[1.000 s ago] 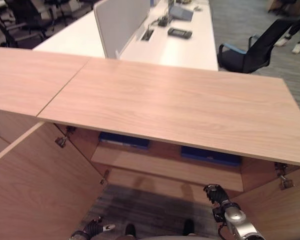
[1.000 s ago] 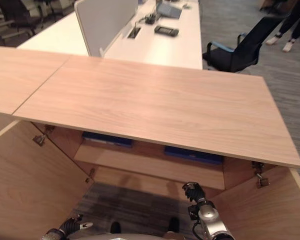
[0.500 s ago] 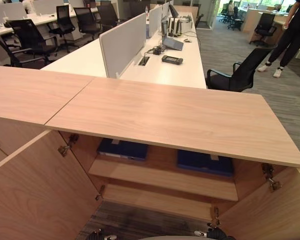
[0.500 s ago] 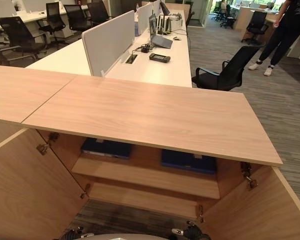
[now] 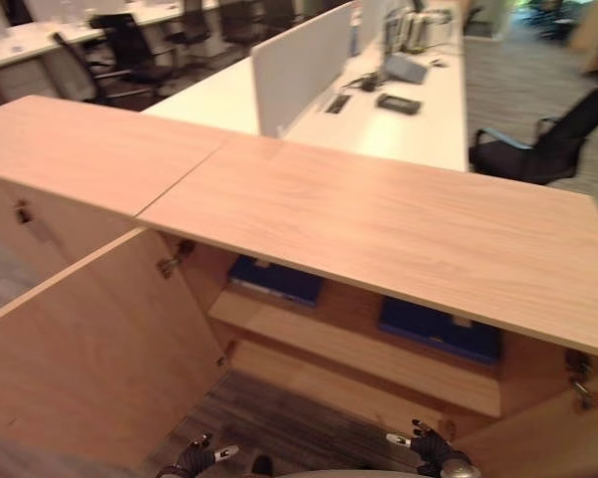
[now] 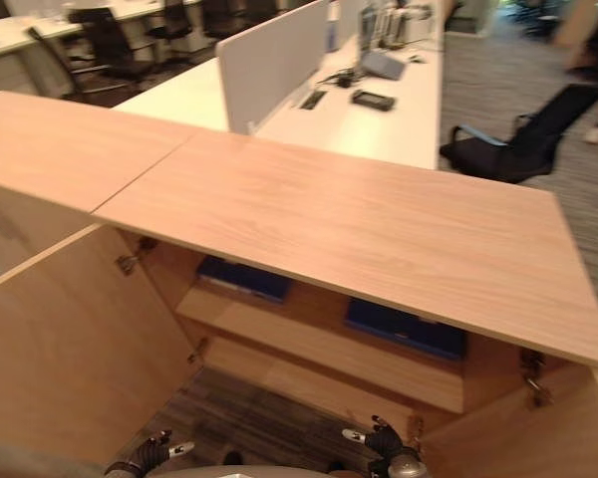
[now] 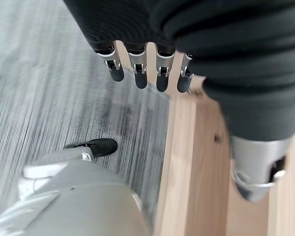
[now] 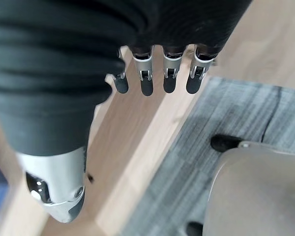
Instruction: Put the empty folder in the office cabinet
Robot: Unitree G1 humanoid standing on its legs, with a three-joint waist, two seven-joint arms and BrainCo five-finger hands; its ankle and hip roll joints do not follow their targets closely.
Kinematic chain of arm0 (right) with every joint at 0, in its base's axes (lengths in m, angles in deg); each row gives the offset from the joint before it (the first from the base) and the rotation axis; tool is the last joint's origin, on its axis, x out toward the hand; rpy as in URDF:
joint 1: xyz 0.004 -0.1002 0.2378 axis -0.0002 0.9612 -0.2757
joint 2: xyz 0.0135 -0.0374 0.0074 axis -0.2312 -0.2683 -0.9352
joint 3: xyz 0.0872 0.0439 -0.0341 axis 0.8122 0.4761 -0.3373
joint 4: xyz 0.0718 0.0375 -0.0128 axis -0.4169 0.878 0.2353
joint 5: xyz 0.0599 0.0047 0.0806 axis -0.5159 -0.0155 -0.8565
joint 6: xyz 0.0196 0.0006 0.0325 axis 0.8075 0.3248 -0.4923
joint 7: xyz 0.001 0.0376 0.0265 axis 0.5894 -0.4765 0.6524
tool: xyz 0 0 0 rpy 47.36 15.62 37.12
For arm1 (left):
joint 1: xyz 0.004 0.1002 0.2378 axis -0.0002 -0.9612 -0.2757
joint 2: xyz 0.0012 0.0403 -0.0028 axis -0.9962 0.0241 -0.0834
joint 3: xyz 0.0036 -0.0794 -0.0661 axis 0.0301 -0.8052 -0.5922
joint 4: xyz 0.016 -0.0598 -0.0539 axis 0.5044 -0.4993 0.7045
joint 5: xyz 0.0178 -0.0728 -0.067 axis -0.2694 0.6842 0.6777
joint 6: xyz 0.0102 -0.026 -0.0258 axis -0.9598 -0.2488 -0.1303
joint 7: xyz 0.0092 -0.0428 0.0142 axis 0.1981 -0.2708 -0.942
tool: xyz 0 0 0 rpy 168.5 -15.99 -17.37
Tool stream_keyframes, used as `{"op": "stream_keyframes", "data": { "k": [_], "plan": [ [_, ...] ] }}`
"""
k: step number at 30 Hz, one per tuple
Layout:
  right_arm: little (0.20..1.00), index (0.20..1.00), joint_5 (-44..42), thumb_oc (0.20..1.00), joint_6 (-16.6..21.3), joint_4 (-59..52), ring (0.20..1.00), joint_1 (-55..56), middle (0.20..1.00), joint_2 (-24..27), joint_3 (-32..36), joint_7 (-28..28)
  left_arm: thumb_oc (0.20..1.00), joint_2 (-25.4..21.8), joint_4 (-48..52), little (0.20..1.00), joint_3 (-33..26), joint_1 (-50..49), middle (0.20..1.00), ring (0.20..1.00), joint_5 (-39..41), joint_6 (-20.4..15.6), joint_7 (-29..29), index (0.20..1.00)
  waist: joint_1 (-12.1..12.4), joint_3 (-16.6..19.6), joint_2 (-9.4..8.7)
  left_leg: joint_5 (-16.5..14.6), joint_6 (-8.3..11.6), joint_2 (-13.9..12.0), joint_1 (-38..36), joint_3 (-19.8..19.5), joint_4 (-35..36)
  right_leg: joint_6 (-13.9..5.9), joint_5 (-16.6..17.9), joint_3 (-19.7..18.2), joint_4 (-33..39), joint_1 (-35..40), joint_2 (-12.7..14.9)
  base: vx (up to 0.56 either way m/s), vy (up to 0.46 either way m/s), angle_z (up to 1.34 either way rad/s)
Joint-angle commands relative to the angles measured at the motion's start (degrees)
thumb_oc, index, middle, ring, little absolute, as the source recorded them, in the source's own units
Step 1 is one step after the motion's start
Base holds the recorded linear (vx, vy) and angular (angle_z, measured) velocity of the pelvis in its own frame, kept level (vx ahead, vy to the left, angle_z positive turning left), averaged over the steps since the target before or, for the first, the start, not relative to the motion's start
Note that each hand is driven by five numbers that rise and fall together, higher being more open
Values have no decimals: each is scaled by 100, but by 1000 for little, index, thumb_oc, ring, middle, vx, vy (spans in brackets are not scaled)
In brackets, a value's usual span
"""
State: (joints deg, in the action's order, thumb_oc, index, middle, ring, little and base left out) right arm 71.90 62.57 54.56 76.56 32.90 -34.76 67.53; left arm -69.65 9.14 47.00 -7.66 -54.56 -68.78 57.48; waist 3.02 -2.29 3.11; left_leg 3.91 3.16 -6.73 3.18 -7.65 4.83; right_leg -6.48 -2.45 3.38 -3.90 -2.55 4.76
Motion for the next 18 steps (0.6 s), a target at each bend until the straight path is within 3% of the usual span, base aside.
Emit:
{"op": "stream_keyframes", "data": {
  "k": [1,4,7,8,9,10,12,13,18],
  "plan": [
    [1000,1000,-65,1000,229,-479,1000,-185,1000,39,-108,-107,1000,-158,207,1000,-322,409,1000,1000,406,-216,90,1000,20,-242,-242,-80,193,389,-214,-131,-75,-123,-242,27,33,384,63,-56,-101,29],
    [1000,1000,17,1000,276,-458,1000,-283,1000,215,-149,-151,1000,-90,221,1000,-300,448,1000,1000,490,-236,78,1000,161,-345,-155,112,422,352,56,-256,-120,-65,-225,401,348,545,46,-103,-93,47],
    [1000,1000,50,1000,281,-515,1000,-322,1000,315,-154,-170,1000,-64,297,1000,-315,469,1000,1000,566,-238,102,1000,224,-449,-161,172,481,297,276,-111,-318,-49,-239,630,385,618,94,-97,-21,47],
    [1000,1000,64,1000,273,-564,1000,-363,1000,372,-158,-183,1000,-45,358,1000,-322,467,1000,1000,601,-225,97,1000,205,-498,-176,190,454,181,384,235,-465,-38,-247,774,355,621,149,-175,31,84],
    [1000,1000,76,1000,240,-607,1000,-428,1000,416,-167,-197,1000,-44,543,1000,-304,460,1000,1000,589,-203,59,1000,93,-503,-218,191,391,-205,385,1302,-661,-27,-222,1089,292,554,247,-220,35,96],
    [1000,1000,71,1000,229,-613,1000,-446,1000,425,-164,-202,1000,-73,625,1000,-305,429,1000,1000,562,-198,44,1000,57,-516,-252,99,392,-409,327,1790,-864,-19,-235,1231,248,567,304,-164,21,101],
    [1000,1000,64,1000,221,-649,1000,-442,1000,431,-148,-198,1000,-91,674,1000,-306,407,1000,1000,538,-195,31,1000,38,-490,-272,45,394,-509,324,1982,-1006,-3,-197,1320,242,535,339,-78,17,87],
    [1000,1000,25,1000,222,-669,1000,-439,1000,431,-126,-191,1000,-113,686,1000,-324,383,1000,1000,530,-196,32,1000,33,-493,-319,-123,424,-599,263,1985,-1294,9,-160,1502,243,635,441,-57,43,72],
    [1000,1000,13,1000,193,-670,1000,-443,1000,379,-149,-166,1000,-133,634,1000,-358,454,1000,1000,541,-186,83,1000,63,-385,-344,-252,469,-519,38,1788,-1101,-54,4,1762,422,775,521,24,61,70]
  ]
}}
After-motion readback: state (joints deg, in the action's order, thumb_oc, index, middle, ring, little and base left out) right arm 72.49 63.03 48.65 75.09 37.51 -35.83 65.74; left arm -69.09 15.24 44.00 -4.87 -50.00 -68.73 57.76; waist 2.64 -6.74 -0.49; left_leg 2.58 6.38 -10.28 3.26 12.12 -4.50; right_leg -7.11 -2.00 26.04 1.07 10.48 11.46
